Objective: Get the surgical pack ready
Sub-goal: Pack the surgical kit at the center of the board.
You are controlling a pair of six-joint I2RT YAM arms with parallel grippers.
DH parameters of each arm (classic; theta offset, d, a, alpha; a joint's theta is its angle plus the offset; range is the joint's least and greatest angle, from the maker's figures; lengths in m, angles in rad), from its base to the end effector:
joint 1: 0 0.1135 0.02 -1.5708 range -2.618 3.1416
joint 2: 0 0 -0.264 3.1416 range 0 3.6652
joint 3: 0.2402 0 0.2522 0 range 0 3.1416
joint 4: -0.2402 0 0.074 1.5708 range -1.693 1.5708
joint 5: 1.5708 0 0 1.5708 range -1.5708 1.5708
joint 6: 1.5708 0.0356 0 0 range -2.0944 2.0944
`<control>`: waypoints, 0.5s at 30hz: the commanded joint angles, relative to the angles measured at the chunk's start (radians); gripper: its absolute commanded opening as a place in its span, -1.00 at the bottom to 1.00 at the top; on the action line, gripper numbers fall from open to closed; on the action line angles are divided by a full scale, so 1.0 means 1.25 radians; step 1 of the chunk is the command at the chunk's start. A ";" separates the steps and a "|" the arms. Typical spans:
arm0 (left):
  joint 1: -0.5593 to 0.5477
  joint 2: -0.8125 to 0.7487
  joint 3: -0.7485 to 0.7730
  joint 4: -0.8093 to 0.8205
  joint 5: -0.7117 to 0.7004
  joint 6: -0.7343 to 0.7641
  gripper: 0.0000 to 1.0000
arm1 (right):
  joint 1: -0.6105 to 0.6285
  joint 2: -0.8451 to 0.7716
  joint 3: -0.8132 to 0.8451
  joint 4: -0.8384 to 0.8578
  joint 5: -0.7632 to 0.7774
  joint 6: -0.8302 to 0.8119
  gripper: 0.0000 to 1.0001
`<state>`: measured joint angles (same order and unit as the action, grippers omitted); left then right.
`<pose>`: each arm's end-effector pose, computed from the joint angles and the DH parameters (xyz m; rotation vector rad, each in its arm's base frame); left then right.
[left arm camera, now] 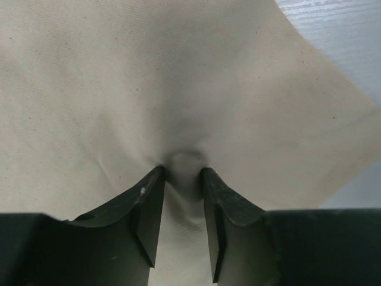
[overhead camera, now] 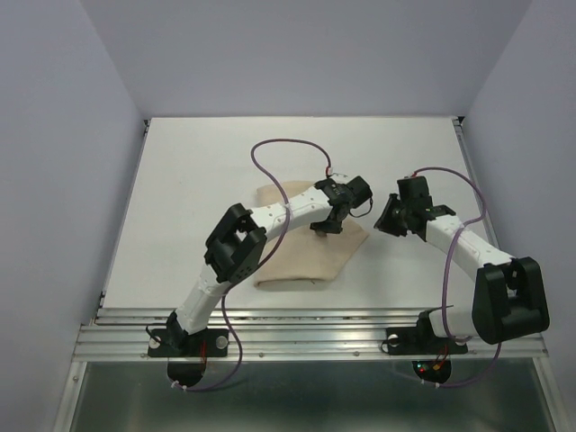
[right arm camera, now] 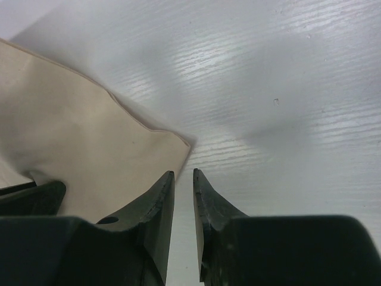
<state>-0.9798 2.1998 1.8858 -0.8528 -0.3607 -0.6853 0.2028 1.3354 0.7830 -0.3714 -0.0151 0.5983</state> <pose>0.2718 -0.3825 0.2097 0.2862 2.5929 -0.0750 0.2590 0.0538 0.2053 0.4907 2.4814 0.3483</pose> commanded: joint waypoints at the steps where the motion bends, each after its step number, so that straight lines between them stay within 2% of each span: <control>1: -0.003 0.018 0.044 -0.011 -0.030 -0.015 -0.26 | 0.002 -0.025 -0.009 -0.001 -0.012 -0.010 -0.49; 4: -0.005 0.043 0.052 -0.012 -0.033 -0.011 -0.49 | 0.002 -0.024 -0.013 -0.001 -0.014 -0.009 -0.49; 7: -0.005 0.060 0.049 -0.011 -0.032 -0.006 -0.62 | 0.002 -0.021 -0.019 0.000 -0.019 -0.010 -0.49; 15: -0.005 0.086 0.011 0.032 -0.001 0.018 -0.74 | 0.002 -0.026 -0.036 0.025 -0.075 -0.006 -0.47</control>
<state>-0.9867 2.2448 1.9343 -0.8753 -0.3923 -0.6815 0.2028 1.3350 0.7483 -0.3767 -0.0677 0.5945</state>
